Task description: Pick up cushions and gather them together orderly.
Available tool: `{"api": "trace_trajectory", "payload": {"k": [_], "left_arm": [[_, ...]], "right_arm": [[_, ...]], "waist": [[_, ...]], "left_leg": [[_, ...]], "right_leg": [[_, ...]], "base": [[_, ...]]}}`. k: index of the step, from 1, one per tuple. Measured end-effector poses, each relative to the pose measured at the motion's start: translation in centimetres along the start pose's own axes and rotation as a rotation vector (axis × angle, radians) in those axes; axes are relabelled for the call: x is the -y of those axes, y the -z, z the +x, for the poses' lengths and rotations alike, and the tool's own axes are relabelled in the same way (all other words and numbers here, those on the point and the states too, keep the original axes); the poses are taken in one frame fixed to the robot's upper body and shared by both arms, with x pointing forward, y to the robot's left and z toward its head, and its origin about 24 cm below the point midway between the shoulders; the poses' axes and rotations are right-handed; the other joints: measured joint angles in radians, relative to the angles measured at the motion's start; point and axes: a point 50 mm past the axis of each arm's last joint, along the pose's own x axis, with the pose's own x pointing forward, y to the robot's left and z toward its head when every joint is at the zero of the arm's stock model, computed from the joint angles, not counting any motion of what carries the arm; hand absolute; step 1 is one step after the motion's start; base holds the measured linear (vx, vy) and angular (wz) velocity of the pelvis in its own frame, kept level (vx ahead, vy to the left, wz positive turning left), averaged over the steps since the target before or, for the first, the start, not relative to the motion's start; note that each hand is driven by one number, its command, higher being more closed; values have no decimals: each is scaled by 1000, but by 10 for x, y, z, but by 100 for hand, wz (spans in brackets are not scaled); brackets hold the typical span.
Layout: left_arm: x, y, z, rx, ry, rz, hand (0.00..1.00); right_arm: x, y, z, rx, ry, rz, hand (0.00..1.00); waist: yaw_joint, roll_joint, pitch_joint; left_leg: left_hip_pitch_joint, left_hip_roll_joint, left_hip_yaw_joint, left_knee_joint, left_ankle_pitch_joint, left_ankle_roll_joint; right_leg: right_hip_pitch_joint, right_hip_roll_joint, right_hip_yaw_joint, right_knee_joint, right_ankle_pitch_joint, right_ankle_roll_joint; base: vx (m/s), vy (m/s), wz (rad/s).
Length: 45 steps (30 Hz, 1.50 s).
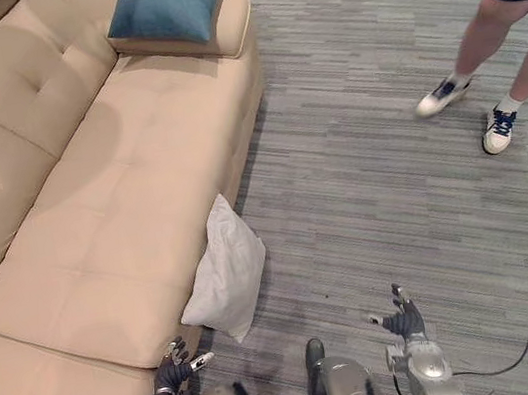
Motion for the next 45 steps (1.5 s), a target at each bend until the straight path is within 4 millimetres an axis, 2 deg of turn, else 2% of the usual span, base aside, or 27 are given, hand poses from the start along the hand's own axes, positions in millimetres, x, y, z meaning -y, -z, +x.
{"api": "trace_trajectory", "payload": {"k": [1,3,5,6,7,9,10,13,14,15,16,17,18,19,20,23,25,27,28,30,32,36,38,40,42,43,45], "left_arm": [[-4,9,-5,-26,-12,-5,0],[-8,14,-7,-44,-30,-14,0],[-8,15,-7,-51,-34,-20,0],[-8,16,-8,-54,-33,-19,0],[-7,16,-8,-54,-30,-17,0],[-6,17,-8,-56,-16,5,0],[-7,17,-8,-56,-18,5,0],[-7,11,-5,-42,-18,8,0],[-5,6,-2,-28,-15,1,0],[-4,2,0,-16,-17,-9,0],[-2,-3,3,-3,-15,-16,0],[-1,-5,4,5,-13,-17,0],[2,-7,5,9,-9,-27,0],[14,-7,5,13,-3,-74,0],[18,-7,5,15,4,-84,0],[31,-9,4,28,29,-113,0],[31,-11,4,40,20,-127,0],[29,-10,2,42,11,-139,0],[27,-9,1,45,8,-138,0],[23,-5,-1,34,6,-118,0],[19,-4,-2,28,11,-85,0],[3,-7,0,38,-16,-45,0],[-11,-13,2,52,-40,-12,0],[-19,-18,3,65,-53,9,0],[-26,-35,10,112,-63,38,0],[-25,-52,15,157,-59,49,0],[-21,-71,20,216,-60,45,0]], "right_arm": [[-6,-7,6,19,-20,-6,0],[-11,-13,10,32,-37,-13,0],[-10,-15,12,35,-37,-25,0],[-12,-17,13,39,-40,-25,0],[-13,-15,12,35,-46,-29,0],[-15,-10,10,15,-53,-55,0],[-15,-9,10,12,-56,-60,0],[-16,-13,12,24,-59,-62,0],[-15,-13,12,25,-57,-62,0],[-13,-12,11,24,-50,-59,0],[-9,-10,7,26,-35,-50,0],[-7,-8,5,25,-27,-46,0],[-3,-5,2,15,-15,-47,0],[3,-4,1,13,15,-37,0],[3,-5,1,18,18,-30,0],[10,-10,-3,54,59,33,0],[10,-6,-6,42,77,61,0],[7,-4,-7,39,92,104,0],[3,-4,-7,37,91,120,0],[-3,1,-7,20,83,133,0],[-2,9,-5,-21,90,128,0],[3,33,-10,-134,114,120,0],[0,36,-10,-156,109,132,0],[-2,30,-6,-140,106,150,0],[-4,15,2,-90,112,157,0],[-3,6,6,-62,124,153,0],[-3,-3,13,-39,135,147,0]], "waist": [[37,4,-2],[39,-7,-9],[35,-12,-12],[35,-13,-12],[21,-13,-12],[-12,-19,-16],[-17,-21,-17],[-18,-15,-22],[-18,-14,-22],[-19,-13,-22],[-20,-19,-26],[-18,-24,-30],[-21,-16,-32],[-15,12,-39],[-14,14,-41],[-21,17,-48],[-16,6,-56],[-14,1,-60],[-14,2,-60],[-14,2,-63],[-17,3,-70],[-18,-4,-66],[-16,-22,-57],[-9,-36,-50],[2,-57,-8],[5,-56,30],[8,-62,61]], "left_leg": [[15,-14,2,-73,10,103],[34,-42,13,-90,-2,117],[85,-83,33,-104,-31,152],[104,-94,32,-108,-44,157],[140,-117,21,-112,-61,177],[201,-149,-37,-114,-81,206],[217,-153,-51,-116,-83,209],[262,-146,-164,-147,-83,209],[268,-137,-219,-153,-82,207],[274,-126,-269,-149,-91,179],[269,-124,-320,-110,-114,136],[265,-126,-341,-87,-128,111],[265,-114,-379,-53,-159,60],[257,-84,-416,-45,-136,18],[258,-77,-422,-54,-119,-5],[240,-32,-434,-99,-23,-28],[197,2,-367,-93,47,-46],[163,55,-205,-93,102,-24],[152,88,-83,-94,123,-10],[150,117,50,-125,137,3],[145,117,120,-197,147,15],[99,98,105,-229,150,16],[65,91,100,-213,150,16],[20,89,97,-183,148,19],[-74,85,80,-78,111,49],[-135,83,50,7,72,49],[-192,81,52,31,73,49]], "right_leg": [[-1,19,51,11,-7,15],[-6,4,79,37,-25,59],[-19,-47,105,153,-96,125],[-23,-59,114,201,-111,149],[-45,-87,118,320,-127,176],[-88,-140,94,522,-145,169],[-92,-145,94,532,-164,165],[-153,-133,117,442,-176,152],[-184,-97,191,368,-167,158],[-204,-66,282,297,-143,171],[-202,-49,387,210,-79,200],[-191,-48,429,168,-39,203],[-182,-54,433,183,28,235],[-179,-49,368,247,-2,195],[-178,-54,348,267,-12,181],[-132,-95,200,311,-44,128],[-89,-117,114,289,-48,121],[-38,-133,48,244,-48,121],[-6,-134,16,217,-49,120],[20,-135,-26,185,-49,120],[21,-143,-72,153,-49,120],[19,-153,-119,138,-49,120],[-10,-167,-119,175,-49,120],[-51,-177,-109,204,-51,120],[-106,-185,-34,270,-112,136],[-146,-179,18,337,-179,154],[-205,-186,29,377,-191,153]], "base": [[171,139,-99],[251,145,-31],[316,179,-3],[293,185,10],[296,160,42],[340,104,81],[387,27,74],[395,-56,75],[353,-170,98],[433,-262,137],[372,-280,125],[397,-366,139],[377,-391,130],[359,-384,124],[294,-348,133],[228,-327,153],[133,-222,178],[112,-202,146],[62,-130,117],[12,-83,89],[-31,-35,74],[-75,31,60],[-170,56,37],[-183,50,15],[-350,44,25],[-407,11,44],[-270,7,34]]}}
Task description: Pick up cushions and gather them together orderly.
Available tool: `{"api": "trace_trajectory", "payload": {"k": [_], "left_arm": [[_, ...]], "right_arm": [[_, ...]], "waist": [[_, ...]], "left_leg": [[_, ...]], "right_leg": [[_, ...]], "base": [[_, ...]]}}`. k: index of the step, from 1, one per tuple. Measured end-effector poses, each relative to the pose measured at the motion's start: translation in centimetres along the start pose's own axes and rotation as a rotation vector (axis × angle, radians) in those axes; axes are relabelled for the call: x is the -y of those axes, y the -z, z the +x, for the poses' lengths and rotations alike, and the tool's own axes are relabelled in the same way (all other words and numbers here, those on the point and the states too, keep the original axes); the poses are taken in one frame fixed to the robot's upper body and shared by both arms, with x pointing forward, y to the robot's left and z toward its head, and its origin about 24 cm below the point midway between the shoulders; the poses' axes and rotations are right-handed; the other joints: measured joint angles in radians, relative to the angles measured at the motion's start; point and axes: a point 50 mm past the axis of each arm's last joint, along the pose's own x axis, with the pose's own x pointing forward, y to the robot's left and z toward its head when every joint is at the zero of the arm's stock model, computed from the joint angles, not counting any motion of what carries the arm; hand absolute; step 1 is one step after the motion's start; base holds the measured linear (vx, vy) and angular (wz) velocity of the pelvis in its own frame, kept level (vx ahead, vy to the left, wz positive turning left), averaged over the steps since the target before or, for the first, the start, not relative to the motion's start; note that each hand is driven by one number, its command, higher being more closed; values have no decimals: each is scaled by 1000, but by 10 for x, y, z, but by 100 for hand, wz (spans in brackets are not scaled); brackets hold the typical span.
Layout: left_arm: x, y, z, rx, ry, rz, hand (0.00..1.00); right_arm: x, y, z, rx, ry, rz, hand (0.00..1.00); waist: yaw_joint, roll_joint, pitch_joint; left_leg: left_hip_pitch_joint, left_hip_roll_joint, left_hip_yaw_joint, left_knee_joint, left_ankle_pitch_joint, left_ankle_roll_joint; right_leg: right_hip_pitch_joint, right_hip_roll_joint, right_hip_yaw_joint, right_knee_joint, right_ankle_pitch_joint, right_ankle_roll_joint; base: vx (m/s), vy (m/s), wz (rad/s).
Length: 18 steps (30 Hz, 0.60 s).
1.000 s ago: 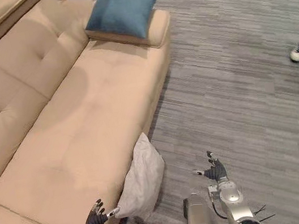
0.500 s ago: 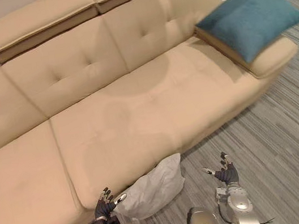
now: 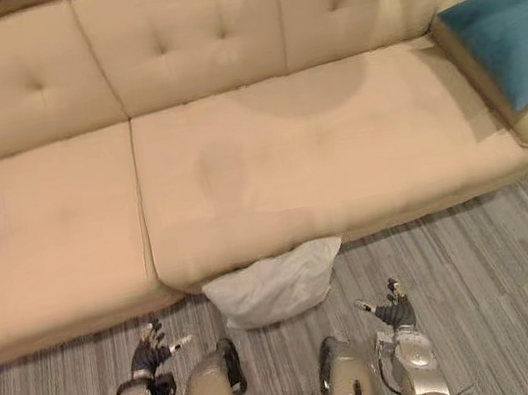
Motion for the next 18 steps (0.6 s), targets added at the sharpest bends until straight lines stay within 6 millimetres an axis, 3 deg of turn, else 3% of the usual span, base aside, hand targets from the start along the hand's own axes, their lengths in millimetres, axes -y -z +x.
{"api": "trace_trajectory", "payload": {"k": [2,3,4,8,10,11,12,14,15,16,18], "left_arm": [[2,-16,7,53,3,-3,0],[3,-21,9,71,1,-12,0],[1,-33,15,104,-10,-16,0],[10,-82,32,234,-16,-90,0],[23,-126,42,344,-6,-148,0],[24,-129,43,352,-4,-153,0],[32,-151,46,404,5,-181,0],[46,-179,46,469,29,-226,0],[57,-201,46,517,47,-256,0],[61,-209,45,533,56,-266,0],[81,-243,38,609,99,-315,0]], "right_arm": [[-3,-14,7,38,12,-10,0],[-3,-25,13,70,16,-18,0],[-9,-38,18,105,9,-11,0],[-27,-83,32,227,-26,-28,0],[-49,-132,39,357,-66,-41,0],[-51,-137,39,371,-69,-42,0],[-63,-165,39,446,-91,-50,0],[-76,-200,37,539,-102,-38,0],[-85,-227,33,607,-108,-18,0],[-89,-237,31,631,-110,-12,0],[-102,-273,20,721,-120,20,0]], "waist": [[0,3,20],[4,22,32],[4,9,58],[1,10,118],[3,10,158],[3,11,163],[2,11,190],[3,12,199],[2,13,212],[1,13,212],[-3,15,214]], "left_leg": [[-85,19,9,90,-4,13],[-106,37,7,104,-33,29],[-156,35,4,133,-37,32],[-332,37,-20,221,-34,39],[-472,37,-31,268,-19,55],[-480,37,-32,271,-19,56],[-535,38,-41,297,-8,66],[-625,40,-54,337,-5,71],[-684,40,-60,365,0,76],[-708,40,-64,375,2,79],[-800,42,-80,420,2,79]], "right_leg": [[-83,5,15,13,0,0],[-126,23,19,42,1,1],[-177,22,34,77,3,2],[-340,39,74,155,30,-1],[-483,36,81,219,40,-17],[-490,36,81,223,40,-17],[-548,35,82,259,42,-16],[-639,34,84,308,38,-22],[-701,35,86,343,35,-25],[-724,35,86,356,34,-26],[-814,34,87,411,25,-29]], "base": [[-243,48,9],[-233,67,-4],[-188,37,-3],[-166,5,12],[-103,-6,6],[-61,-17,4],[-39,-28,2],[-43,-49,1],[-19,-47,-2],[-21,-58,0],[-33,-68,4]]}}
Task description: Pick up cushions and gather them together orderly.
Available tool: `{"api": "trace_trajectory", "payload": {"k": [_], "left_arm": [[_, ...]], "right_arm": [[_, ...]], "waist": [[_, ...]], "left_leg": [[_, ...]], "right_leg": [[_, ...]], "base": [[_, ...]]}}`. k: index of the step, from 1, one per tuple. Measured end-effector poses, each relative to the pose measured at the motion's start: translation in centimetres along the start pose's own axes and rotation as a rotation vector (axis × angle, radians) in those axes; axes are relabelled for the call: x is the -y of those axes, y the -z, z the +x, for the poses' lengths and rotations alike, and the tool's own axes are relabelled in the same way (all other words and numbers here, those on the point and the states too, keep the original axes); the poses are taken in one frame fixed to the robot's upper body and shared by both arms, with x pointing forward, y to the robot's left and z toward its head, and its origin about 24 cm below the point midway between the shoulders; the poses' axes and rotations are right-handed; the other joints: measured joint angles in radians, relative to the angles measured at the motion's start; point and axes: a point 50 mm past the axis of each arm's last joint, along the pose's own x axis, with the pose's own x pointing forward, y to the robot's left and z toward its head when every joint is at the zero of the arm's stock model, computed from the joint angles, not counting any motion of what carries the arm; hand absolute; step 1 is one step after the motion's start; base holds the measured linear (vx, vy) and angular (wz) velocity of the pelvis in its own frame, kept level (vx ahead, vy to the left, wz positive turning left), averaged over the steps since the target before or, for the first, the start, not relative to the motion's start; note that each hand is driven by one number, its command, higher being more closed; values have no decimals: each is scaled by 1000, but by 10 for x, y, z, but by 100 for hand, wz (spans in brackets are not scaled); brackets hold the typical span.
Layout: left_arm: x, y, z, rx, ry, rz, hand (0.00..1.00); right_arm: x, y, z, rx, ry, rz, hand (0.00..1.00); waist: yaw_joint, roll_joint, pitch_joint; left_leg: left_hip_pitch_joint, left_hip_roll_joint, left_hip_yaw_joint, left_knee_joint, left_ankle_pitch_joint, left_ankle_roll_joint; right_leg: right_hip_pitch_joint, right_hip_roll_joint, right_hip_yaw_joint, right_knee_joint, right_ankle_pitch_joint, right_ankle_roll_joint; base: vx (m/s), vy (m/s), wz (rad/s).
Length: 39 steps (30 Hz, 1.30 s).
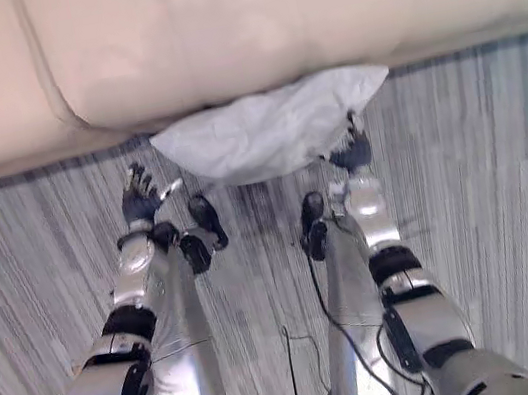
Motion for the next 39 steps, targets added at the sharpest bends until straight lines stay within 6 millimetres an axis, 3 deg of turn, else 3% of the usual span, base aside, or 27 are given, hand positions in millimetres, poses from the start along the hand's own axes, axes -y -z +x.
{"api": "trace_trajectory", "payload": {"k": [1,2,3,7,13,17,20,25,27,31,33,35,37,39], "left_arm": [[6,-5,2,14,11,-12,0],[20,-16,6,48,31,-33,0],[34,-27,9,80,64,-44,100],[57,-52,12,160,101,-80,100],[52,-71,9,247,67,-67,100],[51,-82,1,312,84,-69,100],[44,-82,-8,337,78,-76,100],[37,-60,-35,320,105,-78,100],[31,-35,-55,254,115,-64,100],[22,-12,-81,195,110,-60,100],[11,6,-94,135,103,-30,100],[2,17,-104,93,88,-8,100],[-17,35,-122,15,69,36,100],[-23,42,-129,-16,65,50,100]], "right_arm": [[-2,-5,3,12,4,5,0],[-6,-16,8,32,11,18,100],[-11,-23,11,44,20,34,100],[-26,-49,18,96,37,110,100],[-30,-72,8,202,52,169,100],[-32,-70,-9,232,18,221,100],[-38,-64,-29,244,-25,278,100],[-32,-46,-64,254,-63,368,100],[-24,-21,-88,191,-76,365,100],[-15,3,-122,118,-119,351,100],[-12,22,-138,42,-142,328,100],[-14,34,-145,-6,-175,311,100],[-16,54,-156,-90,-238,281,100],[-15,60,-158,-120,-262,274,100]], "waist": [[0,0,0],[-1,0,0],[-3,0,0],[-8,0,0],[-22,0,0],[-22,1,-1],[-21,2,-3],[-18,11,-32],[-20,16,-104],[-20,16,-119],[-21,17,-170],[-22,13,-180],[-23,16,-230],[-22,21,-245]], "left_leg": [[-13,0,-2,6,0,0],[-43,0,-9,20,1,0],[-67,-3,-15,27,2,-1],[-128,-4,-20,33,11,1],[-150,13,-21,57,19,0],[-115,24,-19,52,19,-1],[-8,29,-18,0,24,-12],[237,18,5,-154,33,-39],[333,8,12,-223,40,-50],[531,-11,37,-305,42,-47],[618,-31,46,-367,43,-48],[694,-54,55,-430,51,-57],[785,-83,83,-540,82,-60],[819,-86,90,-574,89,-60]], "right_leg": [[-14,-1,1,9,-1,0],[-43,-1,1,26,-7,1],[-66,-4,0,42,-10,2],[-132,-14,-1,64,-12,5],[-154,-5,4,80,-7,-2],[-122,6,3,72,-6,-4],[-12,19,-8,12,3,-18],[235,22,-35,-149,18,-20],[344,21,-50,-233,30,-17],[547,15,-54,-337,34,-7],[634,9,-60,-401,37,0],[701,4,-56,-450,42,9],[770,3,-44,-541,65,21],[807,6,-44,-586,81,23]], "base": [[-51,-75,5],[-54,-55,8],[-65,-62,9],[-53,-31,8],[-7,4,-6],[8,4,-8],[-4,-31,-4],[24,-44,5],[121,-12,12],[194,18,8],[194,36,10],[181,22,5],[191,5,-5],[168,19,-9]]}}
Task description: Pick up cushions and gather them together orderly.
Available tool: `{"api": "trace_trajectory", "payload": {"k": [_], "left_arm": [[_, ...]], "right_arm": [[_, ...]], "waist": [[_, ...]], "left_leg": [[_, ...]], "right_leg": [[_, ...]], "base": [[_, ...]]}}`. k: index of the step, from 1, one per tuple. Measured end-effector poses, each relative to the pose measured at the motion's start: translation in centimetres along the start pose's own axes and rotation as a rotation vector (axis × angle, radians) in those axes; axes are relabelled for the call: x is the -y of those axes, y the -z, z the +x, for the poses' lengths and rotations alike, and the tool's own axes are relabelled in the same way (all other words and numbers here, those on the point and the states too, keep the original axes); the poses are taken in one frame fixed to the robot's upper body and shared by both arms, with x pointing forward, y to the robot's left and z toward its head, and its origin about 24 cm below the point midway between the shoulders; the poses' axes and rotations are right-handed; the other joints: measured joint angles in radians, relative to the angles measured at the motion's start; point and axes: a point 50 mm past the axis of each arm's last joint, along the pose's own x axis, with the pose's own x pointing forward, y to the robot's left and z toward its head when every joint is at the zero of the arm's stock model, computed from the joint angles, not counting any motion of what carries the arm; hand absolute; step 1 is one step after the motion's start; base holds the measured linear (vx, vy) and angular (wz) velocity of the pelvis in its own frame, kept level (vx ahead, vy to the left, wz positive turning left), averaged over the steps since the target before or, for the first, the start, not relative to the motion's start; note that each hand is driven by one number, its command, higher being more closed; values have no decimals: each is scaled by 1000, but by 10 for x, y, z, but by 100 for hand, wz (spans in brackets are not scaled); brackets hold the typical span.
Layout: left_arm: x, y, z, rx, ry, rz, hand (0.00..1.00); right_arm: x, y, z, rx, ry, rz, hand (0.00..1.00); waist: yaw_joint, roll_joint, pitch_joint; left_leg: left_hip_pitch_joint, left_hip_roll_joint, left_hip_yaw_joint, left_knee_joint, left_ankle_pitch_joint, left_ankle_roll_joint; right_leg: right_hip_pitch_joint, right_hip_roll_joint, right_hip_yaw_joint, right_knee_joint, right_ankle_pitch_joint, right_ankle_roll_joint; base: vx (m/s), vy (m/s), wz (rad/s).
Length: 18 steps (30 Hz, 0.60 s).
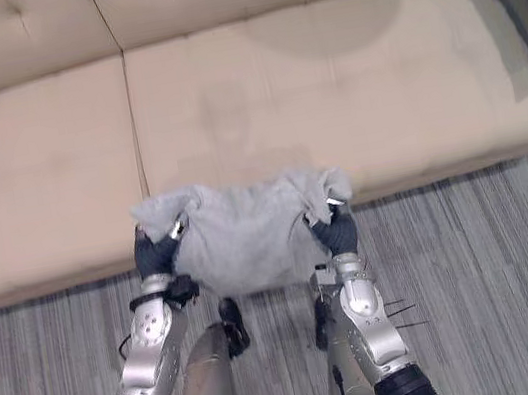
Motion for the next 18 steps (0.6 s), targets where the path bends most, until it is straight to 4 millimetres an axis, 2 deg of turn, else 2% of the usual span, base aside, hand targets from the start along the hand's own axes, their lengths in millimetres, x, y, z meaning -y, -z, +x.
{"api": "trace_trajectory", "payload": {"k": [5,7,8,10,11,12,13,14,15,16,17,18], "left_arm": [[-8,14,-20,-72,35,39,100],[-8,16,-27,-85,51,31,100],[-8,16,-28,-89,52,28,100],[-8,21,-34,-118,54,27,100],[-8,22,-35,-121,57,26,100],[-9,21,-36,-122,59,28,100],[-12,18,-35,-109,56,34,100],[-12,17,-34,-102,54,34,100],[-12,14,-33,-87,55,32,100],[-12,13,-32,-83,57,30,100],[-11,13,-31,-80,59,30,100],[-11,13,-31,-81,63,29,100]], "right_arm": [[1,5,-5,-32,-24,9,100],[3,4,-3,-27,-30,-4,100],[4,4,-4,-27,-32,-9,100],[9,10,-7,-58,-40,-41,100],[10,12,-8,-63,-39,-50,100],[10,13,-10,-67,-44,-66,100],[10,13,-10,-67,-58,-77,100],[10,13,-10,-66,-66,-77,100],[9,13,-9,-65,-75,-76,100],[10,13,-9,-68,-80,-78,100],[13,14,-10,-75,-75,-85,100],[16,16,-11,-88,-71,-93,100]], "waist": [[0,-6,-35],[0,-8,-37],[-1,-8,-37],[-9,-14,-36],[-11,-18,-35],[-21,-23,-34],[-29,-22,-34],[-27,-23,-34],[-28,-23,-35],[-29,-21,-34],[-33,-21,-33],[-50,-21,-34]], "left_leg": [[60,-6,2,-51,-3,4],[71,-17,-1,-18,-60,16],[72,-19,-2,-9,-83,19],[118,-43,-16,34,-139,31],[132,-47,-25,39,-147,36],[157,-64,-47,38,-159,53],[168,-68,-69,26,-166,60],[170,-68,-76,19,-166,60],[174,-71,-91,-3,-166,60],[178,-74,-101,-17,-165,61],[195,-78,-114,-40,-163,65],[209,-81,-127,-44,-170,50]], "right_leg": [[86,17,11,-124,50,8],[101,0,22,-115,46,19],[97,0,29,-91,42,26],[41,-26,68,149,50,40],[36,-33,82,195,57,43],[10,-39,105,284,86,31],[-13,-24,117,309,53,3],[-19,-14,116,282,30,1],[-35,6,112,189,15,-3],[-48,19,112,124,17,-4],[-65,43,112,9,40,6],[-61,64,123,-115,91,20]], "base": [[117,36,-13],[75,135,-17],[47,167,-8],[49,135,21],[109,107,49],[139,52,59],[150,34,53],[154,9,44],[134,-12,26],[202,-44,31],[274,-83,38],[305,-101,51]]}}
